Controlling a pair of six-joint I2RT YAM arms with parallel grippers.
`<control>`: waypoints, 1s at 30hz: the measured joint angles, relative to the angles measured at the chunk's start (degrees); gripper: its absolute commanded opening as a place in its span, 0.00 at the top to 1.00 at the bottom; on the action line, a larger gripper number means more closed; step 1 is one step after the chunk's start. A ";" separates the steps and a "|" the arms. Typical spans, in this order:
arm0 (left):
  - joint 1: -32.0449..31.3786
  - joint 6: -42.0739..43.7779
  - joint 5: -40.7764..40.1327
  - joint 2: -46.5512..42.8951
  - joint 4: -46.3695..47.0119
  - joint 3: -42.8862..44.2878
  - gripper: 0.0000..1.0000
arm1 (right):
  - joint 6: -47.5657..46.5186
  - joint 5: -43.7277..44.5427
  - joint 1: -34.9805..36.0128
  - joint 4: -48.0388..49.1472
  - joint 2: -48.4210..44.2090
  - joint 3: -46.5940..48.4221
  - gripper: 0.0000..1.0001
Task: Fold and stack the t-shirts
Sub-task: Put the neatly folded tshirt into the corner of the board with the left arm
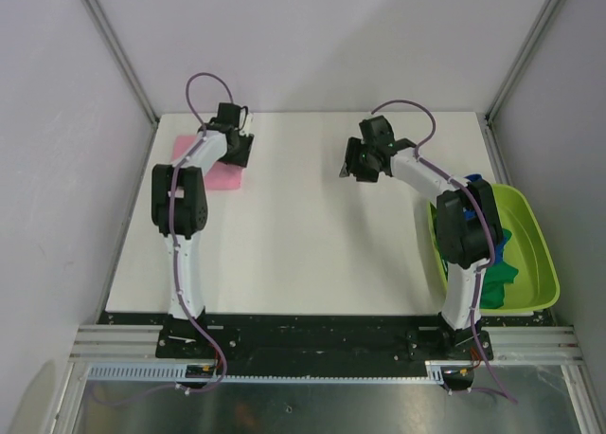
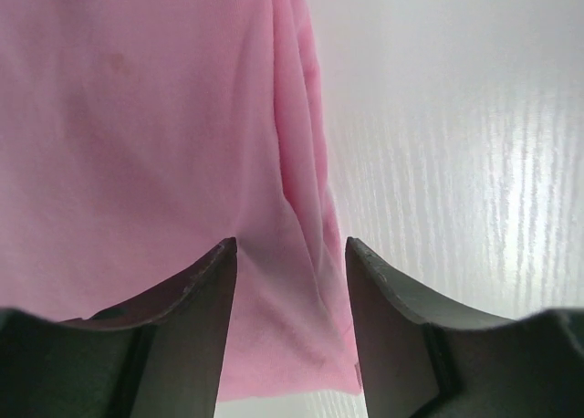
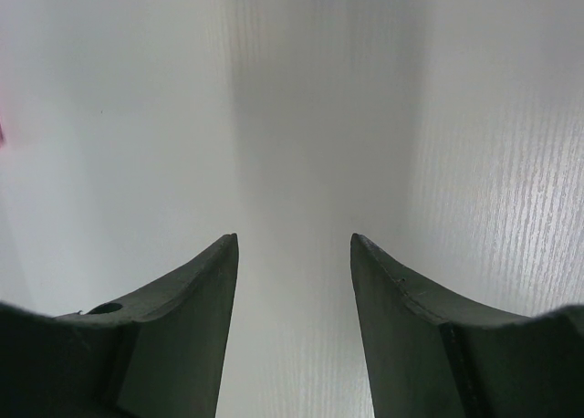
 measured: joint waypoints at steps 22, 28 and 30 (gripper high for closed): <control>-2.14 -8.07 6.36 -6.62 -0.07 -8.61 0.31 | 0.90 0.55 0.83 0.48 -2.25 -4.61 0.43; -8.41 -15.28 3.91 -18.01 -0.07 -15.41 0.10 | 1.55 1.38 1.27 1.09 -6.23 -6.54 0.42; -12.09 -17.97 2.25 -22.95 0.22 -19.21 0.05 | 2.05 1.60 1.36 1.40 -8.22 -7.61 0.42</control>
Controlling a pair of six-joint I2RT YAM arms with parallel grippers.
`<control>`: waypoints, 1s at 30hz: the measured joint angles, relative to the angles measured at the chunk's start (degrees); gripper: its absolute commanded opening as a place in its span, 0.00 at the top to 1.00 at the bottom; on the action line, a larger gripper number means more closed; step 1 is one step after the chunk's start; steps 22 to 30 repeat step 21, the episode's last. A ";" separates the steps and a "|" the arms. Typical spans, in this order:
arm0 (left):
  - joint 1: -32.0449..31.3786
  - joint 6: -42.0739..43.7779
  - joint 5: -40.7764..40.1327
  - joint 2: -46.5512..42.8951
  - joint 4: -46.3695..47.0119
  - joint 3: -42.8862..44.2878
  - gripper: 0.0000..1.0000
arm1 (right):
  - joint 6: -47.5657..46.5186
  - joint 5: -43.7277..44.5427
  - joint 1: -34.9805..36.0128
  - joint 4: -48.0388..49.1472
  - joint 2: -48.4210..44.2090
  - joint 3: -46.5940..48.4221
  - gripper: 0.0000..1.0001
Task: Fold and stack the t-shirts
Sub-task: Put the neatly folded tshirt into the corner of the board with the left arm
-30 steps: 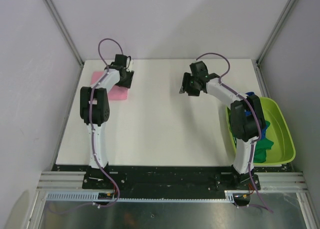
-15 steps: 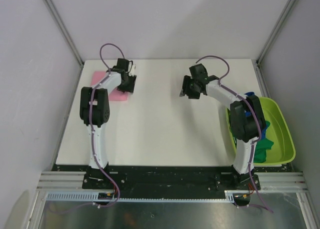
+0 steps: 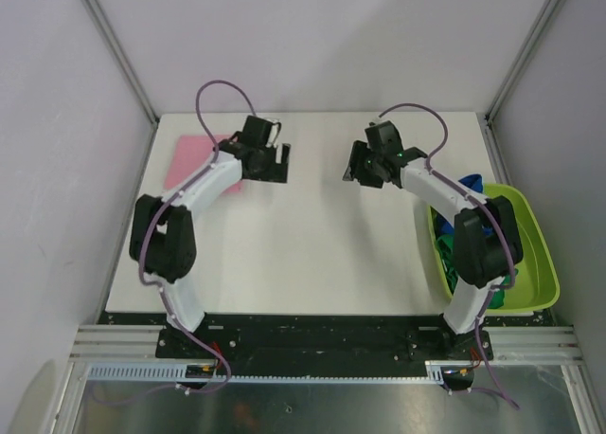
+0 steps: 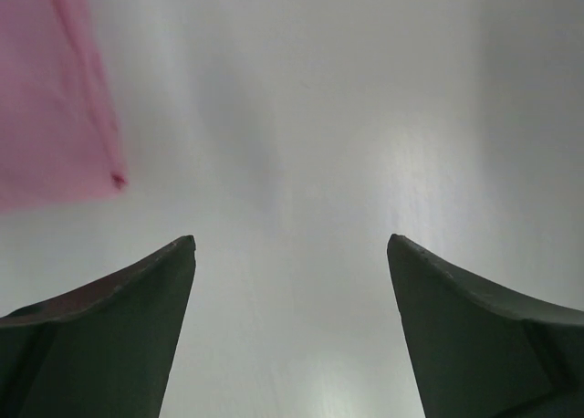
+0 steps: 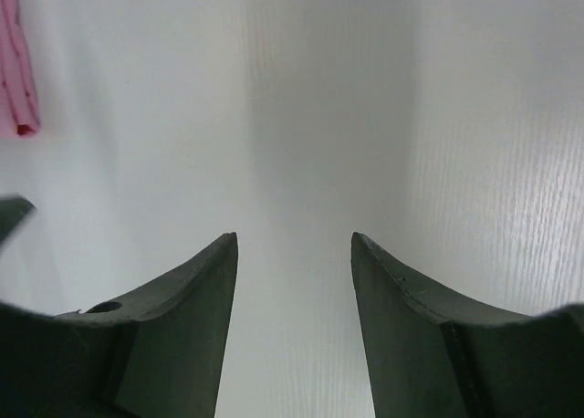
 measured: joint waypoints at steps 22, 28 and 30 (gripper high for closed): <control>-17.99 -13.29 -4.68 -24.13 3.69 -20.20 0.00 | 3.37 6.67 2.08 -0.35 -29.90 -18.67 0.40; -17.99 -13.29 -4.68 -24.13 3.69 -20.20 0.00 | 3.37 6.67 2.08 -0.35 -29.90 -18.67 0.40; -17.99 -13.29 -4.68 -24.13 3.69 -20.20 0.00 | 3.37 6.67 2.08 -0.35 -29.90 -18.67 0.40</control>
